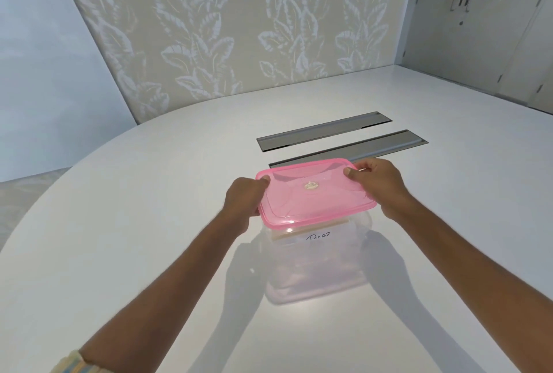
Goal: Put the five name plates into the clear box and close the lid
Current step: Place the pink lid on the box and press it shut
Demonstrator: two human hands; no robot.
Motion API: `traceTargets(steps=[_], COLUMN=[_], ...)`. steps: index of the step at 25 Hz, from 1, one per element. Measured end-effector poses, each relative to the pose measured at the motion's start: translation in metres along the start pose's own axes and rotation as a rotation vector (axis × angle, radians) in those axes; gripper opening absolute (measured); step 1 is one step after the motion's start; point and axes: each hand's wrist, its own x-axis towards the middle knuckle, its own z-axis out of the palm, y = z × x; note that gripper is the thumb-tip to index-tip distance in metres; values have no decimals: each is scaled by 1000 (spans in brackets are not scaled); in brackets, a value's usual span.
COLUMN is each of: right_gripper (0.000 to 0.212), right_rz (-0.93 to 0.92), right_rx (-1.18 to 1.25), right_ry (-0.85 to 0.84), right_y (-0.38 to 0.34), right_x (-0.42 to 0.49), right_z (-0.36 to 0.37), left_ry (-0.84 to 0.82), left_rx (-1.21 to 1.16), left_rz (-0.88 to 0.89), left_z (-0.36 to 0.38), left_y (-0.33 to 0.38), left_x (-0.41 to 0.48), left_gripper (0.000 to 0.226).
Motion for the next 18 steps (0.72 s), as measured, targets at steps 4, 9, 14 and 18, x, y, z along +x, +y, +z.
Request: traceTargets(steps=[4, 9, 14, 18], right_gripper=[27, 33, 39, 39], right_rz=[8, -27, -41, -44], right_rx=[-121, -306, -395, -381], right_ry=[19, 51, 80, 63], right_y=[11, 23, 30, 36], right_x=[-2, -6, -8, -9], right_z=[12, 20, 20, 22], left_ry=[105, 157, 181, 190], left_rx=[192, 314, 342, 384], left_rz=[88, 86, 70, 66], left_z=[9, 24, 33, 35], left_y=[-21, -33, -40, -43], left_x=[-2, -5, -5, -6], left_gripper=[47, 45, 51, 57])
